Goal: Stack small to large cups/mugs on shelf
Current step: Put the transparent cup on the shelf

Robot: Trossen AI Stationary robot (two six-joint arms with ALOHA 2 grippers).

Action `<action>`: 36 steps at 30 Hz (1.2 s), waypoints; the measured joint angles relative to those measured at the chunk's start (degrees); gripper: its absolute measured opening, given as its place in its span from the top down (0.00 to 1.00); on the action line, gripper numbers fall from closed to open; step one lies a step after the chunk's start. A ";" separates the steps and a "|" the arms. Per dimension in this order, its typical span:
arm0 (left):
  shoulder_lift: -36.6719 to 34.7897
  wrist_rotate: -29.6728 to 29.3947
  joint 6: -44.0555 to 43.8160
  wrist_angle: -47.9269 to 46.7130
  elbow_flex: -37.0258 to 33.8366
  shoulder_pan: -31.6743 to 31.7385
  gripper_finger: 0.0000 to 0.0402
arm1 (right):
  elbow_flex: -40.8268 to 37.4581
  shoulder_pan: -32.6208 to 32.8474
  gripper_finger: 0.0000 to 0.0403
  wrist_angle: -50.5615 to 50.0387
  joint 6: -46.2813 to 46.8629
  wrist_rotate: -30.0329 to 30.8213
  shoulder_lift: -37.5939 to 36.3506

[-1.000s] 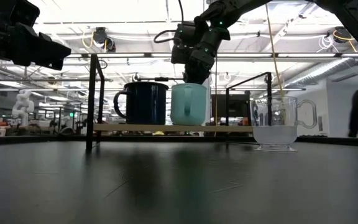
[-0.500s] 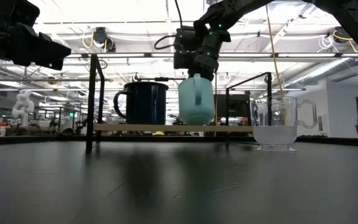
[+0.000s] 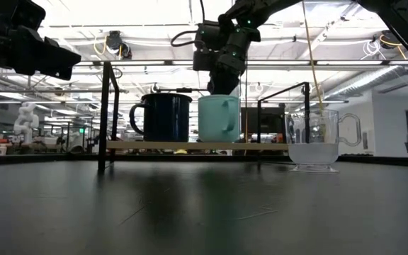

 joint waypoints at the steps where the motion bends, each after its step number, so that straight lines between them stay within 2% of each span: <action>1: 0.00 0.00 -0.03 0.00 0.00 -0.01 0.94 | 0.00 0.00 0.84 -0.11 0.14 0.00 0.00; 15: 0.00 -0.02 -0.54 0.02 0.00 0.00 0.94 | 0.05 -0.15 0.83 -0.14 -1.07 0.00 -1.25; 26: -0.02 -0.02 -0.64 0.13 0.00 0.00 0.94 | 0.07 -0.15 0.84 -0.76 -1.01 -0.07 -9.54; 28: 0.00 -0.02 -0.63 0.15 0.00 0.00 0.94 | 0.07 -0.04 0.87 -2.10 -0.71 -0.31 -11.31; 31: -0.02 -0.02 -0.63 0.22 0.00 0.00 0.94 | 0.07 0.58 0.97 -4.93 -0.72 -0.32 -13.81; 36: -0.02 -0.02 -0.63 0.22 0.00 -0.02 0.94 | -3.48 2.31 0.99 -3.21 0.64 -0.46 -19.59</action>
